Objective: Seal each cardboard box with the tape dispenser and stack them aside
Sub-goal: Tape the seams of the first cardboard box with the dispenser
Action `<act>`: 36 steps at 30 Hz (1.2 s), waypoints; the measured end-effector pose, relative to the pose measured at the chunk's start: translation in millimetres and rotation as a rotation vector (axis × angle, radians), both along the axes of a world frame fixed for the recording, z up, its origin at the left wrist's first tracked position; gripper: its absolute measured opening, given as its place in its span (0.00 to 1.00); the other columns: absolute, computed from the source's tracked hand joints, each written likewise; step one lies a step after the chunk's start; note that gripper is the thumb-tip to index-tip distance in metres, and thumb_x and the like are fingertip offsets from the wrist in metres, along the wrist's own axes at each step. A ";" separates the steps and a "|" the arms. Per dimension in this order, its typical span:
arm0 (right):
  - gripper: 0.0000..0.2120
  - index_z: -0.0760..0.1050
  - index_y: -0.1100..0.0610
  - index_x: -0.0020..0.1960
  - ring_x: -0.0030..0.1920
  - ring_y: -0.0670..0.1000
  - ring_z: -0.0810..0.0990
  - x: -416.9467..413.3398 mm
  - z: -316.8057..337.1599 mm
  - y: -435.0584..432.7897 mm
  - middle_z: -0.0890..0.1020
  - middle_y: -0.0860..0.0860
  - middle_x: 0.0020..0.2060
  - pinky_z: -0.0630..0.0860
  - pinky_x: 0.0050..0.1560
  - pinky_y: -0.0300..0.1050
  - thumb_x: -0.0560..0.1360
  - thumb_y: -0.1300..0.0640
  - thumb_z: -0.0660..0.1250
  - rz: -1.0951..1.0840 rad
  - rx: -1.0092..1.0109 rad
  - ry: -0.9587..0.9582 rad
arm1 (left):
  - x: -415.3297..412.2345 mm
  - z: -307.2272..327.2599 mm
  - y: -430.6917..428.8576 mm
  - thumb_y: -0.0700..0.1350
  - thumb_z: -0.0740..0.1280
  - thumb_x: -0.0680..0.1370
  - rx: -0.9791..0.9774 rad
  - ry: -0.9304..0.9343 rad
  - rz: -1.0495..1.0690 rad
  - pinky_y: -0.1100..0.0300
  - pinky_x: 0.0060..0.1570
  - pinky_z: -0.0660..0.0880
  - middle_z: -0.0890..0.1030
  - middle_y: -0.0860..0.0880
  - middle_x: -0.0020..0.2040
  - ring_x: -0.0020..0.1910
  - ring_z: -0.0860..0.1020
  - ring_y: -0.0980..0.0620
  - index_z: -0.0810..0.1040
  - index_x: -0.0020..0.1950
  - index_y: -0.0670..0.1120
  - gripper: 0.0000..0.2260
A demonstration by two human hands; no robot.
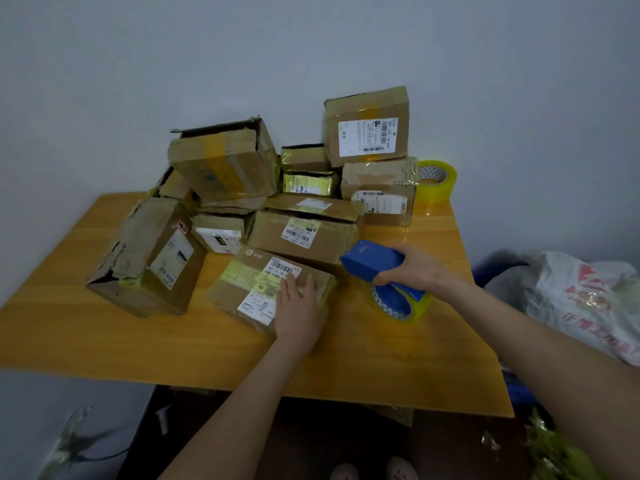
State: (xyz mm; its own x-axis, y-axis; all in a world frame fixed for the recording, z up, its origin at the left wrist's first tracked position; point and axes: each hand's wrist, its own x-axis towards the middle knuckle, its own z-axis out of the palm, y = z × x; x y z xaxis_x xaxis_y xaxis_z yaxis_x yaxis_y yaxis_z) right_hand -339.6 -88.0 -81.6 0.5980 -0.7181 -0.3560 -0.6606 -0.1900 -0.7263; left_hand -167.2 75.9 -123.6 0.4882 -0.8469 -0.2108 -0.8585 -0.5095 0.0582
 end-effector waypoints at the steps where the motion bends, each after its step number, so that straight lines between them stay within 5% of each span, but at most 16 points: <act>1: 0.24 0.73 0.47 0.56 0.45 0.48 0.78 2.9 1.2 -0.3 0.78 0.47 0.48 0.78 0.45 0.47 0.64 0.46 0.76 0.012 -0.011 -0.015 | 3.7 0.8 6.8 0.60 0.58 0.80 -0.003 0.011 -0.023 0.48 0.74 0.45 0.43 0.38 0.78 0.77 0.43 0.39 0.44 0.79 0.48 0.35; 6: 0.27 0.70 0.47 0.61 0.48 0.50 0.77 24.3 8.7 4.7 0.77 0.49 0.52 0.78 0.47 0.47 0.65 0.44 0.75 0.089 -0.093 -0.037 | 25.9 7.2 47.9 0.64 0.63 0.74 0.014 0.039 -0.086 0.42 0.74 0.43 0.43 0.48 0.79 0.77 0.43 0.47 0.46 0.78 0.58 0.39; 10: 0.32 0.68 0.48 0.65 0.46 0.49 0.76 47.9 12.7 15.1 0.74 0.49 0.53 0.72 0.38 0.41 0.65 0.43 0.75 0.146 -0.117 -0.052 | 41.0 14.1 75.5 0.72 0.65 0.66 0.024 0.069 0.096 0.34 0.70 0.43 0.40 0.45 0.78 0.77 0.39 0.43 0.47 0.77 0.62 0.45; 18: 0.35 0.66 0.47 0.68 0.50 0.51 0.77 86.7 0.8 43.3 0.74 0.48 0.55 0.80 0.49 0.49 0.64 0.43 0.75 0.156 -0.079 -0.054 | 80.4 35.4 96.9 0.52 0.76 0.68 0.107 0.271 0.295 0.47 0.74 0.51 0.39 0.38 0.76 0.76 0.45 0.38 0.51 0.78 0.58 0.45; 23: 0.36 0.65 0.46 0.66 0.46 0.47 0.77 112.7 -7.5 69.3 0.72 0.45 0.50 0.78 0.42 0.45 0.62 0.42 0.75 0.094 -0.012 -0.080 | 118.4 42.2 98.5 0.52 0.75 0.71 -0.205 0.506 0.526 0.45 0.72 0.56 0.60 0.44 0.76 0.76 0.49 0.40 0.56 0.77 0.48 0.41; 26: 0.36 0.66 0.47 0.66 0.46 0.47 0.77 132.7 -8.6 78.4 0.73 0.45 0.52 0.77 0.40 0.43 0.63 0.42 0.75 0.110 0.011 -0.073 | 132.0 33.6 98.7 0.50 0.73 0.72 -0.306 0.512 0.591 0.52 0.54 0.74 0.74 0.46 0.66 0.62 0.73 0.46 0.63 0.71 0.47 0.32; 29: 0.35 0.67 0.45 0.65 0.50 0.49 0.77 155.1 -9.8 87.5 0.75 0.47 0.56 0.78 0.47 0.46 0.62 0.41 0.75 0.175 0.018 -0.030 | 148.0 31.3 101.9 0.51 0.72 0.73 -0.306 0.364 0.596 0.62 0.36 0.69 0.78 0.48 0.60 0.50 0.76 0.51 0.68 0.66 0.47 0.25; 36: 0.34 0.68 0.46 0.64 0.50 0.50 0.79 202.2 -11.9 108.9 0.77 0.47 0.54 0.80 0.52 0.51 0.62 0.46 0.77 0.054 0.038 -0.080 | 204.4 23.3 110.6 0.52 0.74 0.71 -0.285 0.409 0.418 0.56 0.55 0.72 0.71 0.46 0.66 0.63 0.72 0.48 0.64 0.74 0.46 0.35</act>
State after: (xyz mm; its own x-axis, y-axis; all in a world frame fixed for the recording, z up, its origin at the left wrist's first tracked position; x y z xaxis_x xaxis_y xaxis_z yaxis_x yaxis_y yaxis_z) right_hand -137.4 21.0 -93.5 0.6628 -0.6713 -0.3319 -0.5900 -0.1952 -0.7834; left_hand 37.2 186.5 -100.3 0.7170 -0.6527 -0.2447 -0.4708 -0.7123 0.5205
